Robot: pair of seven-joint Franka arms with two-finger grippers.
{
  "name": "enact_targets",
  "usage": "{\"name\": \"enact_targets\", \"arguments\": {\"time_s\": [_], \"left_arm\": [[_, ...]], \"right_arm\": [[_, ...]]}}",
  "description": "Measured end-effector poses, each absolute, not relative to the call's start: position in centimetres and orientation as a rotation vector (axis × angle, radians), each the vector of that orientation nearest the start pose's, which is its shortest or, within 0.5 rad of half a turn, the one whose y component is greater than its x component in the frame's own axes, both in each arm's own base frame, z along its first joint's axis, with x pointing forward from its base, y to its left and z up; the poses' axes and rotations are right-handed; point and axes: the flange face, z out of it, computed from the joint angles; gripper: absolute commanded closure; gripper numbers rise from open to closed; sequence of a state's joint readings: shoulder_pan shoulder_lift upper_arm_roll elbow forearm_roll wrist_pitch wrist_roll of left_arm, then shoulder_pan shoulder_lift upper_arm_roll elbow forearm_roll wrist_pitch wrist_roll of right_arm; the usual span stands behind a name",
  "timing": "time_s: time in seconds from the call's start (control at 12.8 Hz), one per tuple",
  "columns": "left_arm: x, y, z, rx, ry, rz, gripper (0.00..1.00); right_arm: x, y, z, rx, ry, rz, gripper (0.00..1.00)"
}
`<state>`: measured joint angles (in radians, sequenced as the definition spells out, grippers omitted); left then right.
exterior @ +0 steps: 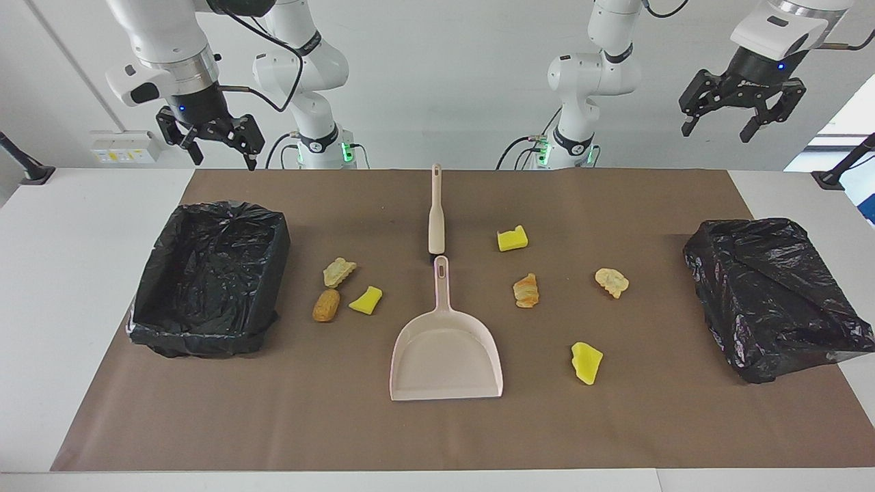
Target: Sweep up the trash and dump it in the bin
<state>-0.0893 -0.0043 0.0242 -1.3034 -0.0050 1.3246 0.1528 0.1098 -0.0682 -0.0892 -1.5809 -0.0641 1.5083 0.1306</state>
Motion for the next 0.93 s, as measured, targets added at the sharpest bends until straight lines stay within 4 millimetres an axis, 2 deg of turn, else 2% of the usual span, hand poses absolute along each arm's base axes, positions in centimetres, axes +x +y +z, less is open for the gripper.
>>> {"name": "enact_targets", "arguments": {"time_s": [0.31,0.93], "left_arm": [[51.7,-3.5,72.8,-3.126,0.345,-0.044,0.0],[51.7,-3.5,73.0,-3.126,0.345,-0.048,0.0]], "right_arm": [[52.7,-1.0,65.1,-3.192,0.216,0.001,0.0],[52.7,-1.1,65.2,-3.191,0.219,0.0,0.0]]}}
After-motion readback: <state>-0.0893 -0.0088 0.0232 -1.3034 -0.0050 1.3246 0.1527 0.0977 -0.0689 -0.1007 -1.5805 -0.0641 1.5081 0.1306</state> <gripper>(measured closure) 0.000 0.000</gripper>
